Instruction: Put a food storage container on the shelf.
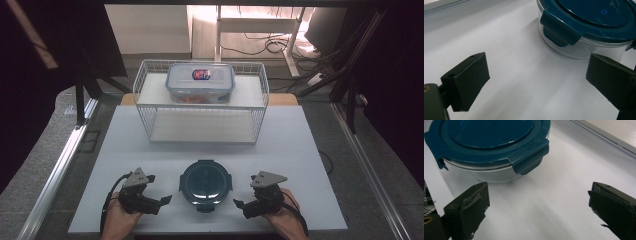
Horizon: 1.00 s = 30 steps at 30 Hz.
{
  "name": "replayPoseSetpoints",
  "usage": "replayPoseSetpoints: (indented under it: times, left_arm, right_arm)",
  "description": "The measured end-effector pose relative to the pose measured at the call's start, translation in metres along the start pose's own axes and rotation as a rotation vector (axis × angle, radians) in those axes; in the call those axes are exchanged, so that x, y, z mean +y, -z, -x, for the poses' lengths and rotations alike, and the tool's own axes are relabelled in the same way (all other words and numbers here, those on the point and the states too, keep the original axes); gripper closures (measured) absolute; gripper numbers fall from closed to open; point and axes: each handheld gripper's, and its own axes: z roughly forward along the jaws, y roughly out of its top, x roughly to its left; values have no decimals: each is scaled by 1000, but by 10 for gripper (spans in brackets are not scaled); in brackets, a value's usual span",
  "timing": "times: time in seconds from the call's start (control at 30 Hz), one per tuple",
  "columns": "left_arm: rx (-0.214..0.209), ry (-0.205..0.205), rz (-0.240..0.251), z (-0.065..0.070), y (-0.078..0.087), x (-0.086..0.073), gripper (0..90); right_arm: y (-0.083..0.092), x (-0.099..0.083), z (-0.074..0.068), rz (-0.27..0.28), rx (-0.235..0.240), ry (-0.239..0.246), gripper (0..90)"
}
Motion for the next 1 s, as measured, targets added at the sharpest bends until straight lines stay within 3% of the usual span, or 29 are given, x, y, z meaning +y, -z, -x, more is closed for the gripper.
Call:
replayPoseSetpoints:
  times: [0.17, 0.43, 0.67, 0.87, 1.0]
  left_arm:
    - [-12, -6, 9, 2, -1, 3, 35]
    - [-49, 7, -5, 4, -5, 13, 21]
    - [-88, 15, -2, 10, -11, 26, 33]
    - [-116, 22, -12, 11, -17, 35, 33]
    - [-111, 12, -38, 11, -23, 43, 39]
  right_arm:
    - [3, 3, 2, 19, 28, -41, 18]
    - [3, 13, 1, 21, 11, -19, 22]
    - [-5, 23, -1, 26, 16, -45, 19]
    - [-10, 29, 2, 42, 56, -94, 19]
    - [-15, 34, 4, 39, 76, -105, 13]
